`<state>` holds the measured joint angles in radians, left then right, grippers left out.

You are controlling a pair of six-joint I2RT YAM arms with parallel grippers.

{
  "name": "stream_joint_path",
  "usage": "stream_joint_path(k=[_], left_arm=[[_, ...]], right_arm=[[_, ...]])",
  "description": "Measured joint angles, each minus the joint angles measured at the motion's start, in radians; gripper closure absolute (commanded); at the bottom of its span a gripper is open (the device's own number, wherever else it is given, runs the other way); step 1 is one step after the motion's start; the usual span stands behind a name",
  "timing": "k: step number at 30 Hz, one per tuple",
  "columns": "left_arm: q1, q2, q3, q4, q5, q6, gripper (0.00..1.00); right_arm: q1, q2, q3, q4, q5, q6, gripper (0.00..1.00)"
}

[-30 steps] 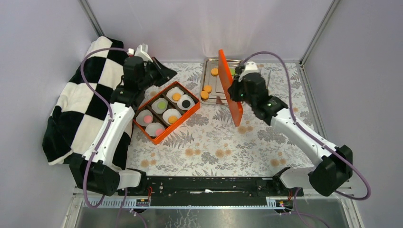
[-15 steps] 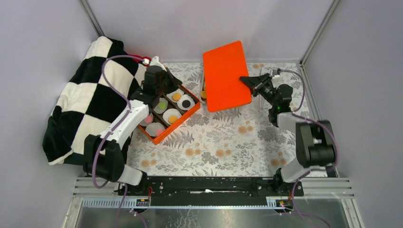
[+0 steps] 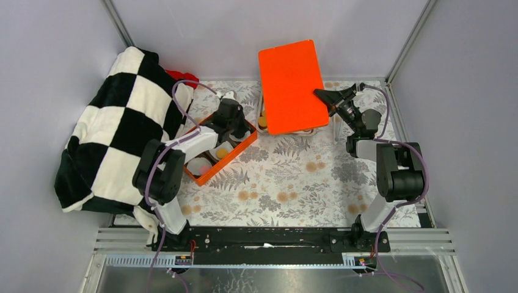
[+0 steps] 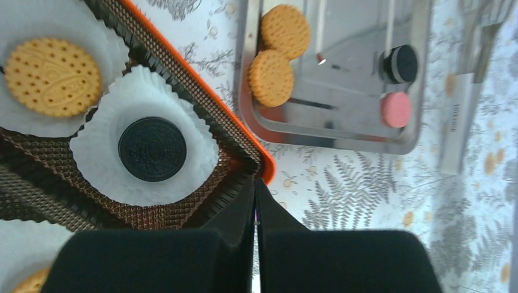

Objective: Pack the cookies

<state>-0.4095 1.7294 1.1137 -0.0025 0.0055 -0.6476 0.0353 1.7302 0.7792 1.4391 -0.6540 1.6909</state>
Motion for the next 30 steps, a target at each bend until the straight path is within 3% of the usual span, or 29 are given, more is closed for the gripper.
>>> stream_joint_path(k=[11,24,30], left_arm=[[-0.050,0.132,-0.034,0.033,-0.003,-0.002,1.00],[-0.293,0.131,-0.090,0.083,0.133,-0.061,1.00],[-0.328,0.130,-0.097,0.121,0.196,-0.053,1.00]], right_arm=[[-0.025,-0.003,0.006,0.026,-0.023,0.043,1.00],[-0.026,-0.003,0.006,0.027,-0.049,0.052,1.00],[-0.041,-0.003,0.008,0.033,-0.066,0.065,1.00]])
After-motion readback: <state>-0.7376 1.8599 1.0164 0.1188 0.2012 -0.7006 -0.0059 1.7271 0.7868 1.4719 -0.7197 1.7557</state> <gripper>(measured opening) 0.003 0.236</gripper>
